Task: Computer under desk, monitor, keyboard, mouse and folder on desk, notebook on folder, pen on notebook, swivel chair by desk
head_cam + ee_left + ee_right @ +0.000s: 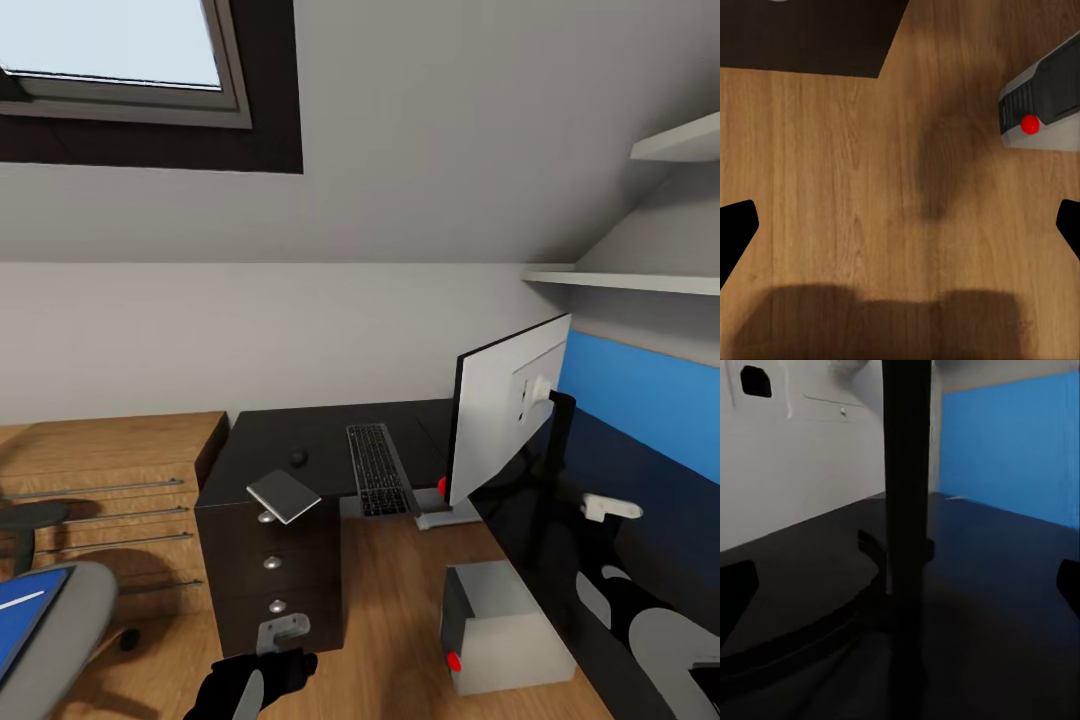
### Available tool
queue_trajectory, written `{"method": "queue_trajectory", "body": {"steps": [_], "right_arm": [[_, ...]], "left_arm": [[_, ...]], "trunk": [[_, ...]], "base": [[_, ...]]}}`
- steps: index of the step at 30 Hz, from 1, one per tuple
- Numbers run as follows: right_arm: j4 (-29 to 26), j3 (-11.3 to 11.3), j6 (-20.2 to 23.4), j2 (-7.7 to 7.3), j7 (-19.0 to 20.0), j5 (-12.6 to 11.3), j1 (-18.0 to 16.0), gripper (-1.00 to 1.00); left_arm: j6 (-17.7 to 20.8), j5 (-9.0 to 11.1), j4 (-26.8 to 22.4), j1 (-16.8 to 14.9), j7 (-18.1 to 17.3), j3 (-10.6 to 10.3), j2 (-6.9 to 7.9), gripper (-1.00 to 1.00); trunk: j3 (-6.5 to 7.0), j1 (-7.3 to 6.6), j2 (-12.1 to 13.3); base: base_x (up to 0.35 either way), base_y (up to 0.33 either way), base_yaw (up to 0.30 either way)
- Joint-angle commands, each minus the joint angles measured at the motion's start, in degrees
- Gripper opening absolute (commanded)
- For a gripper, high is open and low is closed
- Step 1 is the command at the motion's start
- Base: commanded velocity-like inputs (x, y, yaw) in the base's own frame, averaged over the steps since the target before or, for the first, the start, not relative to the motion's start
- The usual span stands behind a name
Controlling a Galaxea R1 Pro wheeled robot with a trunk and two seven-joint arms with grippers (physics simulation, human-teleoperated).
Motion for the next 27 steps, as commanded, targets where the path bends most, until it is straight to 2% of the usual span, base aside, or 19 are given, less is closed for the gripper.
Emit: {"method": "queue_trajectory", "body": {"steps": [1,3,6,7,9,13,14,17,18,21,22,26,27], "right_arm": [[0.14,0.42,-0.45,0.00,-1.10,-0.06,-0.04,1.00],[0.44,0.42,-1.31,0.04,-3.35,-0.05,-0.04,1.00],[0.56,0.42,-1.65,0.08,-4.35,-0.03,-0.04,1.00],[0.62,0.42,-1.78,0.12,-4.76,-0.03,-0.04,1.00],[0.63,0.45,-1.82,0.17,-4.86,-0.03,-0.04,1.00],[0.65,0.49,-1.86,0.23,-4.99,0.00,-0.03,1.00],[0.66,0.50,-1.86,0.23,-5.01,-0.01,-0.03,1.00],[0.66,0.50,-1.87,0.24,-5.03,-0.02,-0.03,1.00],[0.66,0.50,-1.87,0.24,-5.03,-0.02,-0.02,1.00],[0.66,0.50,-1.87,0.24,-5.04,0.00,-0.01,1.00],[0.66,0.51,-1.87,0.24,-5.04,0.02,-0.02,1.00],[0.66,0.51,-1.87,0.25,-5.04,0.05,-0.04,1.00],[0.66,0.51,-1.87,0.26,-5.04,0.05,-0.02,1.00]], "left_arm": [[0.21,0.61,0.05,-0.03,0.53,-0.10,0.01,1.00],[0.21,0.57,0.78,-0.03,0.53,-0.23,0.00,1.00],[0.21,0.54,1.29,-0.03,0.52,-0.99,0.00,1.00],[0.21,0.56,1.51,-0.03,0.29,-2.56,0.01,1.00],[0.23,0.58,1.56,-0.03,-0.11,-3.53,0.02,1.00],[0.28,0.49,1.63,-0.01,-4.04,-7.24,0.46,1.00],[0.29,0.47,1.62,0.02,-6.47,-8.78,1.11,1.00],[0.28,0.45,1.41,0.04,-10.77,-11.62,2.60,1.00],[0.26,0.48,1.20,0.04,-13.90,-13.82,3.66,1.00],[0.08,0.50,0.36,0.04,-18.57,-17.12,5.28,1.00],[-0.26,0.51,-0.64,0.05,-21.55,-19.07,6.36,1.00],[-1.12,0.51,-3.61,0.05,-26.56,-22.76,8.42,1.00],[-1.40,0.52,-5.43,0.06,-28.34,-24.60,9.46,1.00]], "trunk": [[-0.07,0.00,-0.04],[-0.07,0.00,-0.04],[-0.07,0.00,-0.04],[-0.07,0.00,-0.04],[-0.07,0.00,-0.04],[-0.07,0.00,-0.04],[-0.07,0.00,-0.04],[-0.07,0.00,-0.04],[-0.07,0.00,-0.04],[-0.07,0.00,-0.04],[-0.07,0.00,-0.04],[-0.07,0.00,-0.04],[-0.07,0.00,-0.04]], "base": [[0.005,-0.005,0.000],[0.003,-0.003,0.000],[0.001,-0.001,0.000],[0.000,0.000,0.000],[0.000,0.000,0.000],[0.000,0.000,0.000],[0.000,0.000,0.000],[0.000,0.000,0.000],[0.000,0.000,0.000],[0.000,0.000,0.000],[0.000,0.000,0.000],[0.000,0.000,0.000],[0.000,0.000,0.000]]}}
